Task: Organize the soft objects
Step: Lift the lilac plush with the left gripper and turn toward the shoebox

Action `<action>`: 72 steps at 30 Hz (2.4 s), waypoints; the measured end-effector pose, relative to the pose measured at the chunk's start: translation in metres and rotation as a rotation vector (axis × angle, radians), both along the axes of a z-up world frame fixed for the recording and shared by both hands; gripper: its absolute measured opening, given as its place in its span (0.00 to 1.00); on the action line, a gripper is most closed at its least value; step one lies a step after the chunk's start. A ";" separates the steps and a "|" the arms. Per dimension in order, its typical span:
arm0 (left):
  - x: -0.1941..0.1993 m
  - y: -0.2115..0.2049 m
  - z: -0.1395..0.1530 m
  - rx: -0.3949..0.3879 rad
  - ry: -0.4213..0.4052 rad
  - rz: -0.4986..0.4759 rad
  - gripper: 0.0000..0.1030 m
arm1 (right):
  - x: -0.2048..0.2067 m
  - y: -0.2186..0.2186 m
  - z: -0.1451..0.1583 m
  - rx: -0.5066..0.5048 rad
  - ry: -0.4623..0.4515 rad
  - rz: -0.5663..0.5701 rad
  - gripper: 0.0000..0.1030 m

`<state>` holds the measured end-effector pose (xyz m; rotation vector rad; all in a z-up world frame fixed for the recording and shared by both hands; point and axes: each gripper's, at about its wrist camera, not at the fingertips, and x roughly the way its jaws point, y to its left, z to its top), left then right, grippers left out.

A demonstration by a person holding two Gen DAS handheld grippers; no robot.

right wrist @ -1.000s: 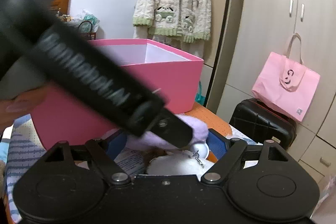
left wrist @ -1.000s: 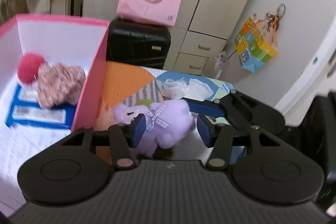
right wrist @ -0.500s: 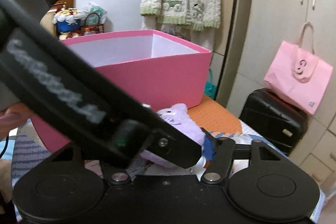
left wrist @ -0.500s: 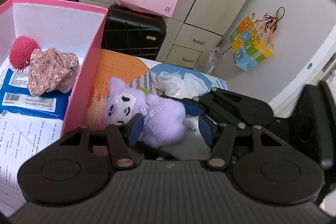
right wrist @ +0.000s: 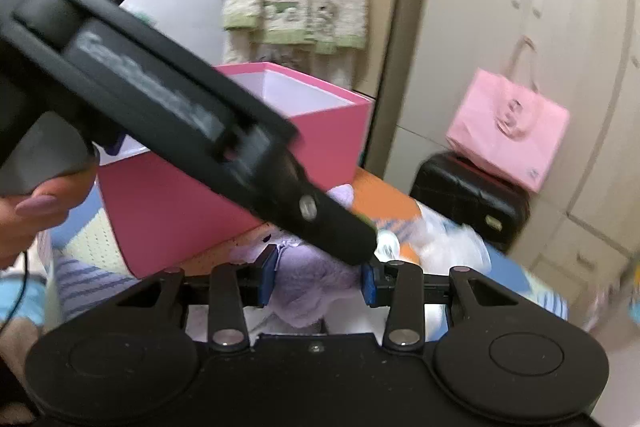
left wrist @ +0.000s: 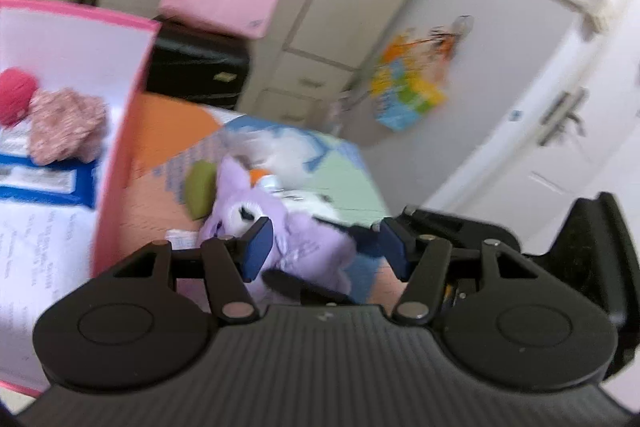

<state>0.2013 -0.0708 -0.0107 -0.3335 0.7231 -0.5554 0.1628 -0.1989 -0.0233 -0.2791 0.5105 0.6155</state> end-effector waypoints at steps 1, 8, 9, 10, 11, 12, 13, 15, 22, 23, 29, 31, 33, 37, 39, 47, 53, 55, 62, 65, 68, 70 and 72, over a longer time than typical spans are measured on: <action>-0.002 -0.002 0.000 0.005 -0.008 -0.002 0.56 | -0.003 -0.005 -0.001 0.021 0.010 -0.020 0.44; 0.005 -0.012 -0.017 0.079 -0.025 0.037 0.58 | -0.015 -0.039 -0.017 0.169 0.069 -0.094 0.44; 0.006 -0.013 -0.020 0.101 -0.023 0.048 0.59 | -0.015 -0.039 -0.022 0.163 0.070 -0.098 0.44; 0.007 -0.014 -0.023 0.119 -0.023 0.051 0.60 | -0.017 -0.039 -0.024 0.161 0.073 -0.101 0.44; 0.007 -0.015 -0.026 0.133 -0.018 0.045 0.64 | -0.018 -0.040 -0.025 0.164 0.080 -0.103 0.44; 0.008 -0.016 -0.030 0.140 -0.008 0.039 0.65 | -0.016 -0.041 -0.028 0.171 0.090 -0.103 0.44; 0.010 -0.017 -0.034 0.140 0.004 0.034 0.66 | -0.016 -0.042 -0.030 0.175 0.097 -0.104 0.44; 0.010 -0.015 -0.041 0.130 0.018 0.026 0.68 | -0.014 -0.042 -0.036 0.179 0.110 -0.110 0.45; 0.010 -0.019 -0.056 0.164 0.007 -0.014 0.74 | -0.018 -0.036 -0.049 0.188 0.144 -0.131 0.46; 0.009 -0.020 -0.057 0.173 0.000 -0.019 0.74 | -0.017 -0.036 -0.050 0.183 0.145 -0.134 0.46; 0.000 -0.024 -0.060 0.216 -0.056 -0.042 0.77 | -0.025 -0.028 -0.056 0.159 0.130 -0.176 0.45; -0.003 -0.024 -0.061 0.223 -0.076 -0.043 0.81 | -0.029 -0.027 -0.057 0.166 0.124 -0.193 0.45; -0.003 -0.023 -0.063 0.229 -0.081 -0.031 0.91 | -0.032 -0.028 -0.058 0.171 0.114 -0.210 0.44; -0.003 -0.025 -0.063 0.237 -0.076 -0.033 0.90 | -0.036 -0.027 -0.060 0.173 0.105 -0.233 0.43; -0.005 -0.025 -0.060 0.238 -0.069 -0.049 0.82 | -0.037 -0.029 -0.061 0.188 0.112 -0.239 0.43; -0.023 -0.020 -0.053 0.220 -0.066 -0.094 0.62 | -0.048 -0.032 -0.059 0.248 0.121 -0.245 0.40; -0.040 -0.017 -0.043 0.242 -0.086 -0.093 0.62 | -0.058 -0.030 -0.054 0.258 0.119 -0.236 0.39; -0.045 -0.015 -0.039 0.246 -0.082 -0.096 0.63 | -0.063 -0.028 -0.050 0.252 0.118 -0.230 0.40; -0.062 -0.002 -0.032 0.237 -0.017 -0.121 0.63 | -0.082 -0.015 -0.037 0.238 0.187 -0.244 0.40; -0.070 0.004 -0.029 0.230 -0.010 -0.138 0.63 | -0.089 -0.012 -0.032 0.244 0.224 -0.244 0.40; -0.080 0.013 -0.025 0.220 -0.018 -0.156 0.63 | -0.097 -0.008 -0.026 0.241 0.239 -0.241 0.40; -0.086 0.019 -0.022 0.211 -0.017 -0.163 0.63 | -0.104 -0.003 -0.022 0.231 0.237 -0.227 0.40; -0.092 0.026 -0.019 0.207 -0.009 -0.167 0.63 | -0.109 0.001 -0.018 0.229 0.249 -0.217 0.40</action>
